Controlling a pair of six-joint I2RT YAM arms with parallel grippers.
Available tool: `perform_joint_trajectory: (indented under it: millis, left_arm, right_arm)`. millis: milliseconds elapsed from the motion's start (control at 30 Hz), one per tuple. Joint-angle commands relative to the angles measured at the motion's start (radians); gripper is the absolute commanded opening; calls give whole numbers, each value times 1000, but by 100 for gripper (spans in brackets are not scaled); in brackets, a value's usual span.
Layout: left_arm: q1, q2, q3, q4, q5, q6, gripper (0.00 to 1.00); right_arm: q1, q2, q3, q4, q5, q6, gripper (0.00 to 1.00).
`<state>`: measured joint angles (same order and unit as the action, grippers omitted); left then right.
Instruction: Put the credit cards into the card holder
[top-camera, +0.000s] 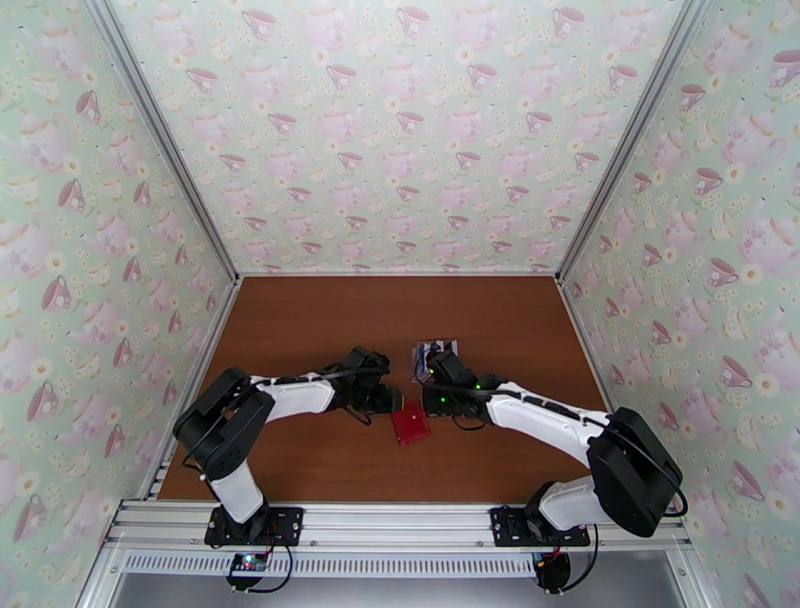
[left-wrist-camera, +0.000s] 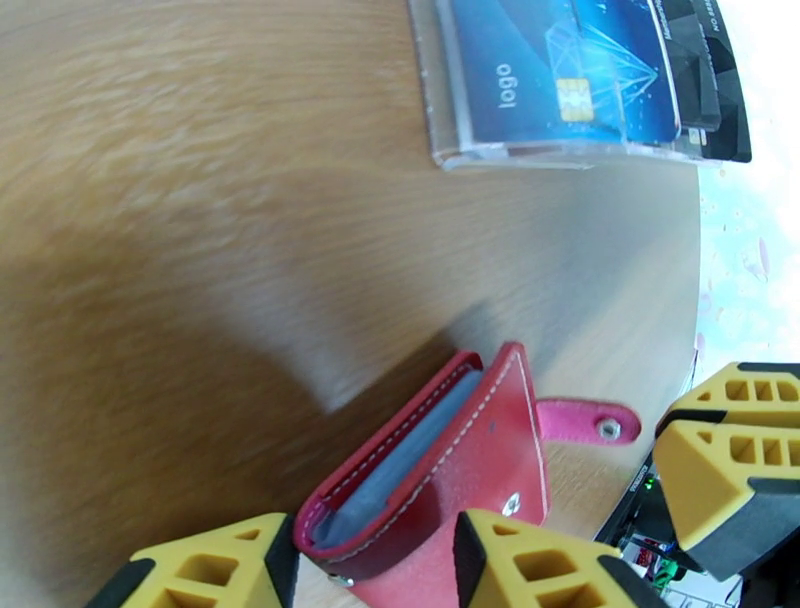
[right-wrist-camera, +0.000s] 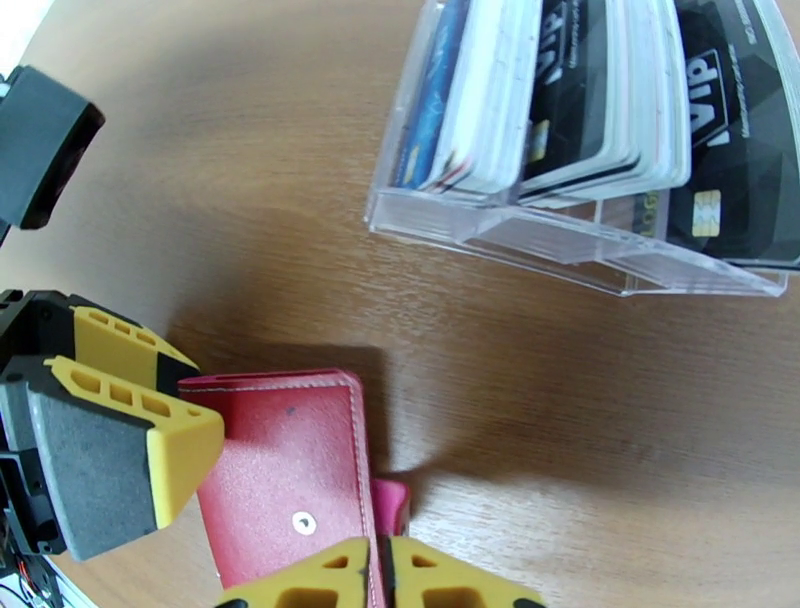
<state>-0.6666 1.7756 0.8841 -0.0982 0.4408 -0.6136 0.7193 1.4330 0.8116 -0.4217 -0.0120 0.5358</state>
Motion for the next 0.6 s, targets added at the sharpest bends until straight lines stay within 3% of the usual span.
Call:
perform_joint_trajectory:
  millis: [0,100,267,567]
  left_arm:
    - [-10,53,37,30,-10,47,47]
    - [-10,33,32,13,-26,56,49]
    - [-12,-7,-10,8,-37,47,54]
    - [-35,-18,-51,24,-45,25,45]
  right_arm:
    - [-8,-9,-21,8,-20,-4,16]
    - [-8,-22,-29,2,-17,3,26]
    - [-8,-33,-41,7,-27,8,26]
    - [-8,-10,-45,15,-39,6,21]
